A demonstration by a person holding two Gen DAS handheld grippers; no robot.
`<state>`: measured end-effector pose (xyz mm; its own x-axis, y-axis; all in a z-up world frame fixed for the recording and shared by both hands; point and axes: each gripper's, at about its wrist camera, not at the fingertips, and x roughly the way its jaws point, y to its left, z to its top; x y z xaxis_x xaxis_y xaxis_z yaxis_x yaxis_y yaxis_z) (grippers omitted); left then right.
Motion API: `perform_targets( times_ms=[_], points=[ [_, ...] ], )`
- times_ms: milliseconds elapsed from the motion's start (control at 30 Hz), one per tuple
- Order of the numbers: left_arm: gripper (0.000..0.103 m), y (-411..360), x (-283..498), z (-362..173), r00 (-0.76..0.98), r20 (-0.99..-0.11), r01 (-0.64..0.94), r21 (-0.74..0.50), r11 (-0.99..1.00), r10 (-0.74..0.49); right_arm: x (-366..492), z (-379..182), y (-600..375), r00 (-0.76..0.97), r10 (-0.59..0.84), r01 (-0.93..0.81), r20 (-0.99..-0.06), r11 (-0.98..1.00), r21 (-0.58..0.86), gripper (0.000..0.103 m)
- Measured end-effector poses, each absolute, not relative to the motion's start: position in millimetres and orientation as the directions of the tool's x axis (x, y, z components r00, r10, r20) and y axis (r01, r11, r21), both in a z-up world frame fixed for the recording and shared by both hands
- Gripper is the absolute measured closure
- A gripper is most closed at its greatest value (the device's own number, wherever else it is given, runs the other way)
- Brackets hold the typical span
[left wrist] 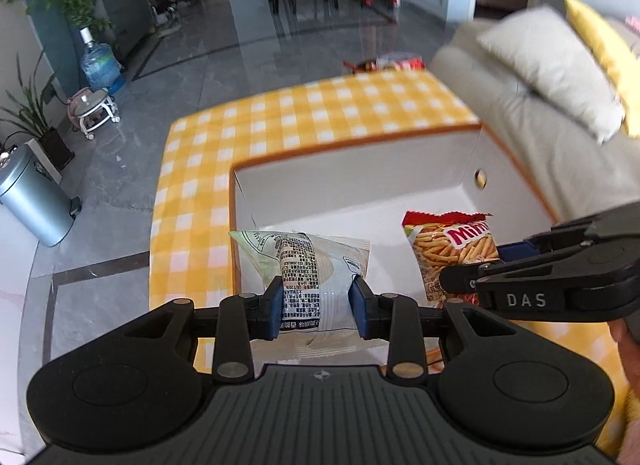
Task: Organize snacks
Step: 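Carry the white chip bag with the left tool while the right tool carries the Mimi bag into the box, then open both tools to drop the bags into the box and withdraw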
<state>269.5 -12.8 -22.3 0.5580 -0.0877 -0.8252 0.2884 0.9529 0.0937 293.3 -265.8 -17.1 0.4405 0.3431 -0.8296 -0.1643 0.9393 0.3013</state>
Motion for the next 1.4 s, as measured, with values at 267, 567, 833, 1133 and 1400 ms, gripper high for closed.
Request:
perform_targets(
  times_ms=[267, 567, 833, 1133, 1400],
  points=[
    [0.065, -18, 286, -52, 0.479, -0.876, 0.351, 0.132, 0.927, -0.057, 323, -72, -256, 0.288, 0.344, -0.157, -0.894, 0.938, 0.310, 0.071],
    [0.065, -27, 292, -66, 0.424, -0.904, 0.407, 0.144, 0.902, -0.047, 334, -95, -239, 0.188, 0.329, -0.171, -0.925, 0.939, 0.299, 0.070],
    [0.064, -31, 294, -76, 0.402, -0.915, 0.408, 0.157, 0.899, -0.022, 335, -104, -234, 0.170, 0.316, -0.167, -0.933, 0.943, 0.289, 0.068],
    [0.053, -29, 284, -72, 0.440, -0.898, 0.378, 0.178, 0.909, -0.007, 332, -95, -233, 0.206, 0.288, -0.157, -0.935, 0.953, 0.258, 0.049],
    [0.031, -23, 268, -43, 0.536, -0.844, 0.351, 0.232, 0.907, 0.009, 324, -69, -234, 0.267, 0.228, -0.172, -0.936, 0.967, 0.186, 0.029]
  ],
)
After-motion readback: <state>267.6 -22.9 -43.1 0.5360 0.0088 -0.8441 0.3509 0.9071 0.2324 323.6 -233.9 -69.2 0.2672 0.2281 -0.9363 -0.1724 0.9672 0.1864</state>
